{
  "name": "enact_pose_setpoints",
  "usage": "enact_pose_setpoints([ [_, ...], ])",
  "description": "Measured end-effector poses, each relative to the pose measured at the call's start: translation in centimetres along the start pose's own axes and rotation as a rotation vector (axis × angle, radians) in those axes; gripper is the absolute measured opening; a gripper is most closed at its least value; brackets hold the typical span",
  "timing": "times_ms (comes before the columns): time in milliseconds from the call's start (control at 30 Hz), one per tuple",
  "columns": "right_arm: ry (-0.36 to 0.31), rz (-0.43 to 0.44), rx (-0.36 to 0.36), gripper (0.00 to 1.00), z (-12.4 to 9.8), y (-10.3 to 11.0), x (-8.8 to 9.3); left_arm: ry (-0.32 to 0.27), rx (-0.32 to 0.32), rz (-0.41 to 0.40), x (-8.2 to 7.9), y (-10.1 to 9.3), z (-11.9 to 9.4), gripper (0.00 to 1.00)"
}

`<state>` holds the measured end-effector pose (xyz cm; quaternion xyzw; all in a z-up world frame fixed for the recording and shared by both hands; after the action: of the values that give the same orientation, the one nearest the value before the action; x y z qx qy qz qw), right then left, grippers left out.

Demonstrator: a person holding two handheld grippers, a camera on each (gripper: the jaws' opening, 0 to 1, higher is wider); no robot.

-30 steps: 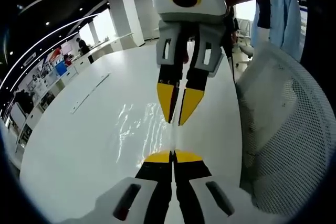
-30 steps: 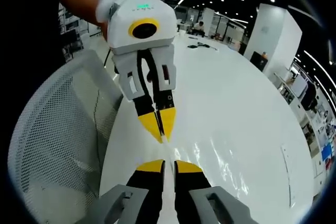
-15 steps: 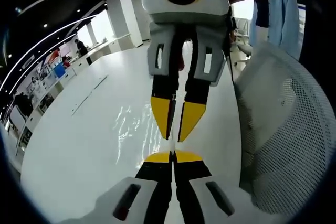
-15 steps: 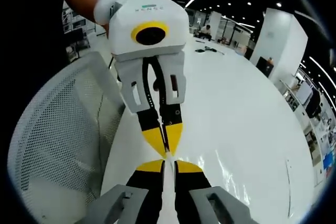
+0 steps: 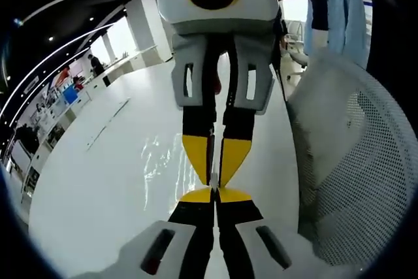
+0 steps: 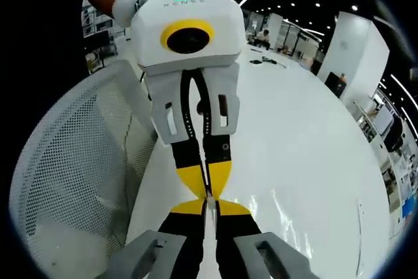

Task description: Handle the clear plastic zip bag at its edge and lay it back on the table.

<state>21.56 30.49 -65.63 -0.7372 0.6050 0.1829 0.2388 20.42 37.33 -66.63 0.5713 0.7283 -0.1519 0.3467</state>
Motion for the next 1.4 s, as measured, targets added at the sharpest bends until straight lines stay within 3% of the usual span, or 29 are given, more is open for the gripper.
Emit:
enact_pose_setpoints([
  [733, 0.075, 0.108, -0.028, 0.0, 0.7, 0.3, 0.0, -0.007, -0.004, 0.057, 0.1, -0.5, -0.6, 0.0],
  [900, 0.102, 0.16, -0.051, 0.0, 0.9, 0.4, 0.1, -0.013, 0.002, 0.043, 0.2, -0.6, -0.4, 0.0],
  [1400, 0.131, 0.198, -0.058, 0.0, 1.3, 0.6, 0.5, 0.001, 0.029, -0.008, 0.5, -0.7, 0.0, 0.0],
])
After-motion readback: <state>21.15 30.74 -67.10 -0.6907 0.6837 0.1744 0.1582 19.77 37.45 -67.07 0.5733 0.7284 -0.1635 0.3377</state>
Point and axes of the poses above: the point that each gripper's makers call its tool centre point, and the gripper's own axes: z roughly forward along the fingers, y roughly to its left, x roughly out of its underside, the point moved 6 cm from there along -z, roughly backward along the fingers, and after that the axes turned 6 degrees about y, right-handed, at the moved point
